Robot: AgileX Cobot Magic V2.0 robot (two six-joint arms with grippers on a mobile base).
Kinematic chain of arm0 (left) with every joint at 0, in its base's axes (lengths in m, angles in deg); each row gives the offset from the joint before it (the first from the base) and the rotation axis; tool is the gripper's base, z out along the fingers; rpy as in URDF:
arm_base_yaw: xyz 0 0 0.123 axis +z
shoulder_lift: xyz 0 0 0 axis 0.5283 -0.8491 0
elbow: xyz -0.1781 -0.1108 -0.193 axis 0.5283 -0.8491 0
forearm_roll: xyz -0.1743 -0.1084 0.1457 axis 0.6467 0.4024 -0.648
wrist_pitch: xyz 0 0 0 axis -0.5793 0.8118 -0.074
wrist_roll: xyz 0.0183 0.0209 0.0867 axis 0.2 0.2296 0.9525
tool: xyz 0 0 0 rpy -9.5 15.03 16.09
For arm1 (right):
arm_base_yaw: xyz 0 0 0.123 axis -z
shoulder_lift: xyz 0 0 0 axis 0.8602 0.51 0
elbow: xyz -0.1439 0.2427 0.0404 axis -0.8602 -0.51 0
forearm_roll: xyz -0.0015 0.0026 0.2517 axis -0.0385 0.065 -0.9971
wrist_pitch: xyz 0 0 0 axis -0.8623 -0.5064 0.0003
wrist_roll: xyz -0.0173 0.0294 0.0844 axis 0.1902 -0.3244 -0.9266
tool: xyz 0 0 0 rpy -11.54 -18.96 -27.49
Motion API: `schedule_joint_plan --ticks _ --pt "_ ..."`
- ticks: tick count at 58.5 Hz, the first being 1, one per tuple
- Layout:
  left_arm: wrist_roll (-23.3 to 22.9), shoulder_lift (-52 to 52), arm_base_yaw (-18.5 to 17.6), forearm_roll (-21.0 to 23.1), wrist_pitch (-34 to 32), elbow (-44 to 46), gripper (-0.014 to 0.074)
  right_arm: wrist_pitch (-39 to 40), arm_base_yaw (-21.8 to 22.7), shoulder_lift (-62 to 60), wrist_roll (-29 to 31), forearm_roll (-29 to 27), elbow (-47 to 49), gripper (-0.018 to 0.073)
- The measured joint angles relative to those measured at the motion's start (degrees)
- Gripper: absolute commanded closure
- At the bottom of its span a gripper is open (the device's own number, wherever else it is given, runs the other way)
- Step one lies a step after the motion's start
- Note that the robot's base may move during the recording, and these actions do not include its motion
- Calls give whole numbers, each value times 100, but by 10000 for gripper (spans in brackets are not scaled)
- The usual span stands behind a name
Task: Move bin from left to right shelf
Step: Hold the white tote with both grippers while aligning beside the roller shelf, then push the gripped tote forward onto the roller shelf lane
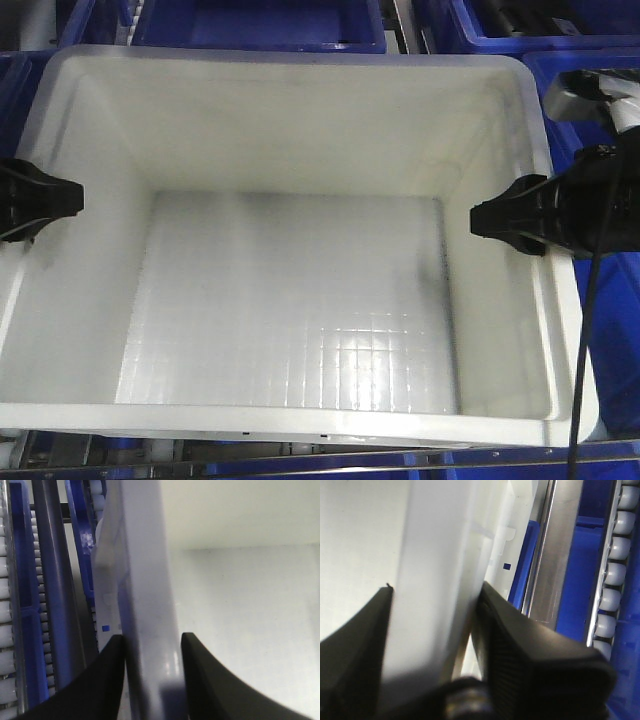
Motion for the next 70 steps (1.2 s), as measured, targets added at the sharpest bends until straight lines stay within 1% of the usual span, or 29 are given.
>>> schedule_joint_plan --ticks 11,20,29,48,56,70 --pt "6 0 0 0 4 -83 603 50 0 0 0 -12 0 564" --pt "10 0 0 26 46 -400 603 169 0 0 0 -18 -6 564" --pt "34 0 0 39 115 -549 603 301 0 0 129 -18 -11 564" --pt "50 0 0 39 -143 -549 603 402 0 106 175 -30 -11 564" --pt "45 0 0 -17 -185 -549 603 402 -14 221 197 -30 -11 564" --pt "39 0 0 -91 -457 -549 603 415 -14 418 209 37 -11 564"
